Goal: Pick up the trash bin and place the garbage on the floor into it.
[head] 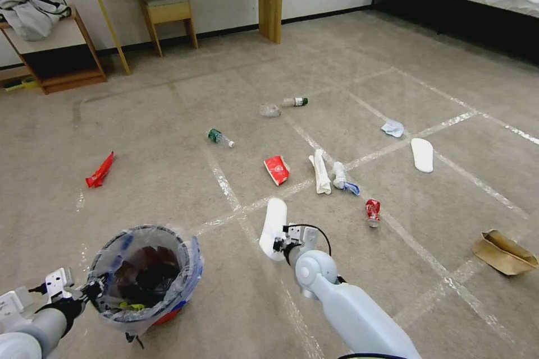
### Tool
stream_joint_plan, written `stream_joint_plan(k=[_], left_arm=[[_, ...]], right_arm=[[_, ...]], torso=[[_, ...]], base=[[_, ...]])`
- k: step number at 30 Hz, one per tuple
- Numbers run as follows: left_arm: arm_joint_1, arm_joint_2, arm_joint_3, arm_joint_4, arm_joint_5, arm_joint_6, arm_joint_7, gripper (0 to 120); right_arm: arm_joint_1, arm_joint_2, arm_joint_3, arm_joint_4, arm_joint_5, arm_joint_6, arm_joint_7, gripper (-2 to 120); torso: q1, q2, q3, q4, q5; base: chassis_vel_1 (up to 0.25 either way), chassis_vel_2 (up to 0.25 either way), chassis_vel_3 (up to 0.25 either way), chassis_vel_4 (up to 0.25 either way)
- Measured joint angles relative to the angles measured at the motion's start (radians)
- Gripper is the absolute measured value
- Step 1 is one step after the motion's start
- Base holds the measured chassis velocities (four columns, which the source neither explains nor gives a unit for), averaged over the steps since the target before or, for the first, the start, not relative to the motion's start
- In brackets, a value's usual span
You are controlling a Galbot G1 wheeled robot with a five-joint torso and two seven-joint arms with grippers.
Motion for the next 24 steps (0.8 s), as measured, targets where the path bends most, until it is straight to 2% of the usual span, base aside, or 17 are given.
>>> stream_joint_plan(k=[3, 4, 9, 11, 14, 17, 21, 23, 24], left_arm=[[-0.003, 0.004, 0.004, -0.015, -0.009, 0.0, -0.004, 1], [-0.011, 0.011, 0.009, -0.027, -0.022, 0.0, -0.012, 1], [-0.025, 0.03, 0.021, -0.038, -0.035, 0.0, -0.019, 1], [-0.038, 0.045, 0.038, -0.042, -0.041, 0.0, -0.02, 1], [-0.042, 0.053, 0.048, -0.043, -0.043, 0.0, -0.02, 1], [-0.058, 0.071, 0.077, -0.048, -0.05, 0.0, -0.021, 1], [-0.064, 0.081, 0.09, -0.05, -0.058, 0.0, -0.024, 1], [-0.07, 0.102, 0.096, -0.05, -0.07, 0.0, -0.028, 1], [-0.07, 0.102, 0.096, -0.05, -0.07, 0.0, -0.028, 1]], right_arm=[[-0.01, -0.022, 0.013, 0.065, -0.001, 0.026, -0.017, 0], [-0.017, -0.048, 0.029, 0.133, -0.009, 0.055, -0.039, 0], [-0.017, -0.112, 0.045, 0.249, -0.004, 0.092, -0.07, 0], [-0.003, -0.179, 0.058, 0.332, 0.007, 0.123, -0.098, 0], [0.006, -0.214, 0.063, 0.365, 0.009, 0.145, -0.119, 0], [0.05, -0.303, 0.064, 0.43, 0.005, 0.235, -0.205, 0], [0.087, -0.326, 0.041, 0.441, 0.007, 0.291, -0.251, 0], [0.15, -0.339, -0.011, 0.439, 0.016, 0.367, -0.312, 0], [0.15, -0.339, -0.011, 0.439, 0.016, 0.367, -0.312, 0]], torso=[[0.0, 0.0, 0.0, 0.0, 0.0001], [0.0, 0.0, 0.0, 0.0, 0.0001], [0.0, 0.0, 0.0, 0.0, 0.0002], [0.0, 0.0, 0.0, -0.0001, 0.0002], [0.0, 0.0, 0.0, -0.0001, 0.0001], [0.0, 0.0, 0.0, -0.0002, 0.0], [0.0, 0.0, 0.0, -0.0002, 0.0001], [0.0, 0.0, 0.0, -0.0001, 0.0], [0.0, 0.0, 0.0, -0.0001, 0.0]], base=[[0.0, 0.0, 0.0, 0.0], [0.0, 0.0, 0.0, 0.0], [0.0, 0.0, 0.0, 0.0], [0.0, 0.0, 0.0, 0.0], [0.0, 0.0, 0.0, 0.0], [0.0, 0.0, 0.0, 0.0], [0.0, 0.0, 0.0, 0.0], [0.0, 0.0, 0.0, 0.0], [0.0, 0.0, 0.0, 0.0]])
